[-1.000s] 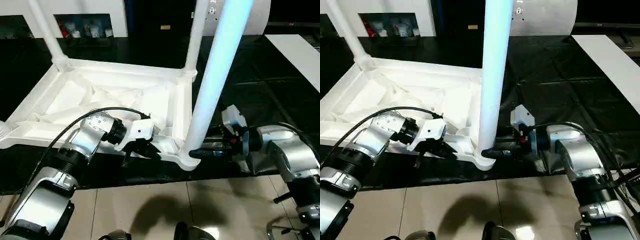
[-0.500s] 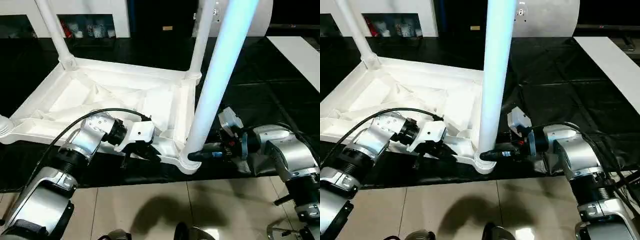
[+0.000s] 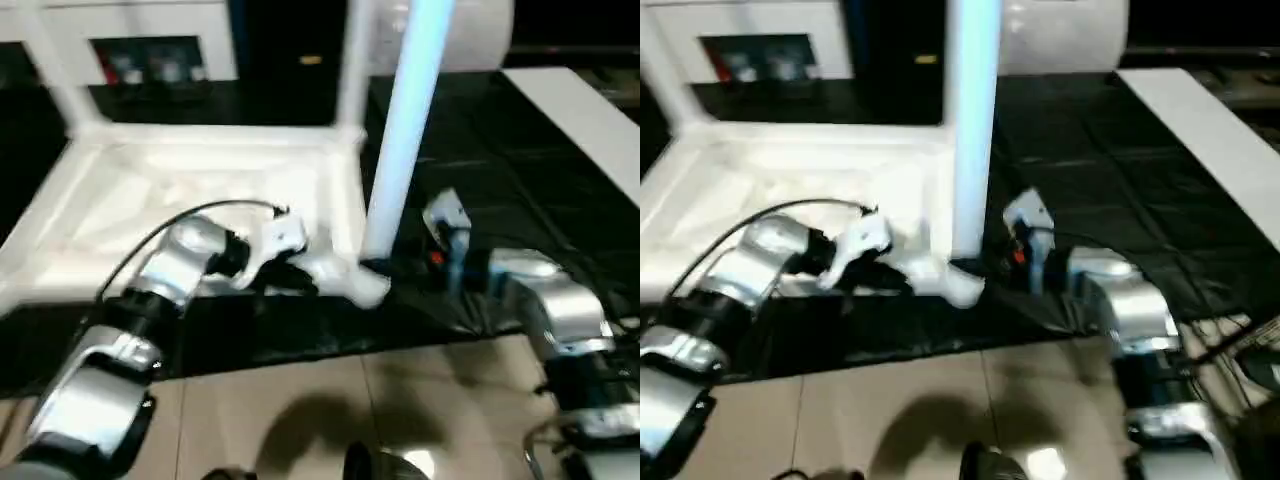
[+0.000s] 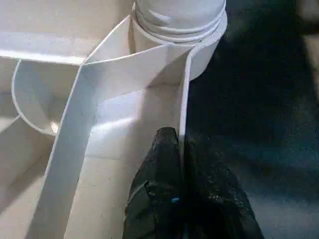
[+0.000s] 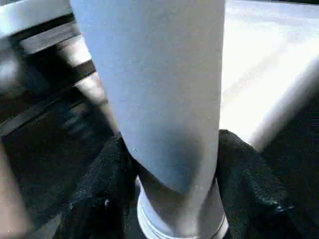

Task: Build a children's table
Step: Rotate leg to tighten

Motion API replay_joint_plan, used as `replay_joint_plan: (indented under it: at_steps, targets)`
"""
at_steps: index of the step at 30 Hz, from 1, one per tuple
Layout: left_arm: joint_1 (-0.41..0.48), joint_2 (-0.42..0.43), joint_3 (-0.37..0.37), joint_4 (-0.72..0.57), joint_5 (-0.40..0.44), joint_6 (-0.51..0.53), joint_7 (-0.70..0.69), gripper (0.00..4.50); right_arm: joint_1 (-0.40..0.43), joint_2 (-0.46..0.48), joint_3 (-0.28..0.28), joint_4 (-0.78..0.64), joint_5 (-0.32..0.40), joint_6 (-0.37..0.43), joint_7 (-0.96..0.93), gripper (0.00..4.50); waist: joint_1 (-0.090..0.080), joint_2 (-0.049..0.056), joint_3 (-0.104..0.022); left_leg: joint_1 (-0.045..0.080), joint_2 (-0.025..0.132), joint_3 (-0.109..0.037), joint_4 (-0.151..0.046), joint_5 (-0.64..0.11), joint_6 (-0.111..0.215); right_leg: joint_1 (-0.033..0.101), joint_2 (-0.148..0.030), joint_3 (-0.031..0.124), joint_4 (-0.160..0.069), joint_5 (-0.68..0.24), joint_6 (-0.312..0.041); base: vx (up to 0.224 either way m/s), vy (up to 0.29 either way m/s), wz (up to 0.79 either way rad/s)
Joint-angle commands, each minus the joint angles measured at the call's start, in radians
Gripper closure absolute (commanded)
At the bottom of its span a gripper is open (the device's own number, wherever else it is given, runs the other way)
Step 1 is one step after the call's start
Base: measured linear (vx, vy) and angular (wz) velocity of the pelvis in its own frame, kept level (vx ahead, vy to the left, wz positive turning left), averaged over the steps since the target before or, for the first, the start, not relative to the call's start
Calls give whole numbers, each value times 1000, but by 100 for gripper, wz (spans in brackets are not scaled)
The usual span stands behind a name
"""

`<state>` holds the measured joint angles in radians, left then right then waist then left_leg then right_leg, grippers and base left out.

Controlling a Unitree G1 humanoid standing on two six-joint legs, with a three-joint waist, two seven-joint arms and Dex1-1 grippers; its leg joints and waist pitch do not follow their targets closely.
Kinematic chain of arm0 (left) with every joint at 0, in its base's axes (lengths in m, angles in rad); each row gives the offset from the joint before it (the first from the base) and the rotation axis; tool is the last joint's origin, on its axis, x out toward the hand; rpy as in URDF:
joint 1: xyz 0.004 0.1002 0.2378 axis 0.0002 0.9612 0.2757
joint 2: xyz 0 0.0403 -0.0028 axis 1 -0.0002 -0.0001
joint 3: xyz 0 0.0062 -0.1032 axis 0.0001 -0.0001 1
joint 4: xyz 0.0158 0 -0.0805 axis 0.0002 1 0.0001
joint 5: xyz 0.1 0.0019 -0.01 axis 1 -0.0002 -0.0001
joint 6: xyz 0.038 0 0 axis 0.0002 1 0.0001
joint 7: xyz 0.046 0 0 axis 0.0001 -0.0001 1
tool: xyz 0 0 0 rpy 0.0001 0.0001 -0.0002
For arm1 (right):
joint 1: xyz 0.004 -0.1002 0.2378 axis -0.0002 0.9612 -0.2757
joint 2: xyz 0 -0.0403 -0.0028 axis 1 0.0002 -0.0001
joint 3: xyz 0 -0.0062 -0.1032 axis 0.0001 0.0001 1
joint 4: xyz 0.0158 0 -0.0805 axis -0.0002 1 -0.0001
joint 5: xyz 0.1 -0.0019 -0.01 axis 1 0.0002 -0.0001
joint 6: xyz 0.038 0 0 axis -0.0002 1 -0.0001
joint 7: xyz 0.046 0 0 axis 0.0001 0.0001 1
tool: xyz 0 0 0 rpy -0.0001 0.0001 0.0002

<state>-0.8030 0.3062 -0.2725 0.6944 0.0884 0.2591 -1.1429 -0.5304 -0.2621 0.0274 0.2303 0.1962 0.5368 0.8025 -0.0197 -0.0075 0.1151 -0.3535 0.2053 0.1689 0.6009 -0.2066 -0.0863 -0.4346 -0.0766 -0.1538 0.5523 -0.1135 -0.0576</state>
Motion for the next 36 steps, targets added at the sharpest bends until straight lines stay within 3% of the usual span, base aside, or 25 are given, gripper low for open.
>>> replay_joint_plan:
  at_steps: [1,4,5,6,9,10,12,14,20,21,25,26,30,36]
  targets:
    - [-54,-96,28,-15,-38,57,116,450,-20,111,88,-1,-5,32,-86,252,3,-12,-83,-11,-9,-3,-56,-112,81,84,-54,35,-99,-561,19,0,0,0]
    - [-65,-123,44,-6,-28,87,184,450,-36,164,74,20,-25,62,-179,253,-4,-10,-87,-13,-7,-3,-57,-90,99,87,-55,40,-92,-510,-4,0,0,0]
    - [-73,-154,65,-4,-20,112,268,450,-56,219,54,53,-40,56,-273,253,-7,-8,-89,-12,-1,-2,-58,-74,113,84,-56,46,-83,-457,-34,0,0,0]
    - [-75,-164,69,-10,-16,124,293,450,-61,240,48,63,-47,38,-306,219,-7,-8,-89,-10,0,-3,-59,-70,113,83,-56,45,-82,-450,-45,0,0,0]
    - [-70,-173,70,-28,-9,136,318,450,-60,272,39,69,-63,-9,-356,182,-2,-6,-93,-9,6,-3,-60,-33,138,86,-59,53,-69,-373,-83,0,0,0]
    - [-70,-172,70,-29,-8,135,318,450,-59,273,39,69,-64,-11,-356,179,-2,-9,-93,-9,7,-3,-60,-27,144,86,-60,55,-67,-360,-89,0,0,0]
    - [-58,-155,59,-39,-4,117,296,450,-50,272,38,60,-65,-25,-353,174,0,-7,-96,-12,9,-4,-59,7,169,91,-62,59,-53,-292,-119,0,0,0]
    - [-44,-141,51,-50,-7,93,270,450,-36,251,55,43,-80,-49,-329,135,1,-8,-94,-11,10,-4,-59,17,188,90,-63,60,-52,-270,-136,0,0,0]
    - [-17,-101,37,-59,1,75,218,450,2,189,40,8,-77,-108,-272,101,3,-8,-93,-10,13,-3,-60,7,196,91,-64,63,-49,-273,-142,0,0,0]
    - [-5,-82,25,-57,5,25,183,450,21,151,36,1,-70,-158,-219,89,3,-9,-93,-9,13,-2,-59,8,196,90,-63,62,-51,-275,-144,0,0,0]
    - [8,-54,13,-45,3,-53,129,450,38,99,19,-1,-53,-196,-146,56,5,-10,-92,-11,13,-2,-59,-13,202,93,-63,63,-53,-287,-134,0,0,0]
    - [22,-14,-4,-33,-1,-174,41,450,56,16,11,-7,-34,-227,-26,56,9,-7,-91,-12,12,-5,-60,-17,202,95,-62,60,-57,-295,-128,0,0,0]
    - [32,35,-39,-32,-7,-211,-82,450,65,-99,5,-6,-4,-232,145,20,13,-12,-89,-10,15,-2,-60,-40,202,91,-64,62,-56,-319,-128,0,0,0]
    - [34,77,-74,-16,-5,-300,-201,450,66,-205,42,11,20,-277,331,20,37,-11,-88,-4,21,0,-61,-55,181,86,-65,64,-58,-359,-117,0,0,0]
